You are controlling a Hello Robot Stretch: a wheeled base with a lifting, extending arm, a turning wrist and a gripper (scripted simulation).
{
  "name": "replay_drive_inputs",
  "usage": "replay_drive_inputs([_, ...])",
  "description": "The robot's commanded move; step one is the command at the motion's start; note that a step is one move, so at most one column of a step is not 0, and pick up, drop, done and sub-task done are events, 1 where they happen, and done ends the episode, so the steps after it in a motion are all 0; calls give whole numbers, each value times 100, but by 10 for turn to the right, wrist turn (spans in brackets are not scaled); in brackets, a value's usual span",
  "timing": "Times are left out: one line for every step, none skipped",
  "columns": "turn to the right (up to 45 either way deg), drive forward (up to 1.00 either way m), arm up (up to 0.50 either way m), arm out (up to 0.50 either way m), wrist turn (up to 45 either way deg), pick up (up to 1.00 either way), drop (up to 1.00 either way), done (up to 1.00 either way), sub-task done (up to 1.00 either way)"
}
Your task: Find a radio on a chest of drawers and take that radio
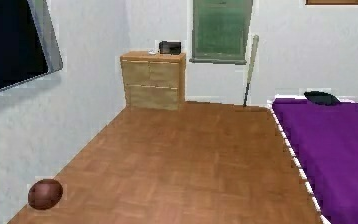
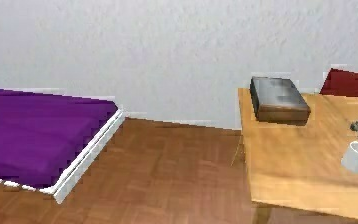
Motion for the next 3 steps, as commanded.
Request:
replay_drive_inputs([0,100,0,0,0,0,0,0,0])
replay_drive_inputs([0,100,0,0,0,0,0,0,0])
replay_drive_inputs([90,0,0,0,0,0,0,0,0])
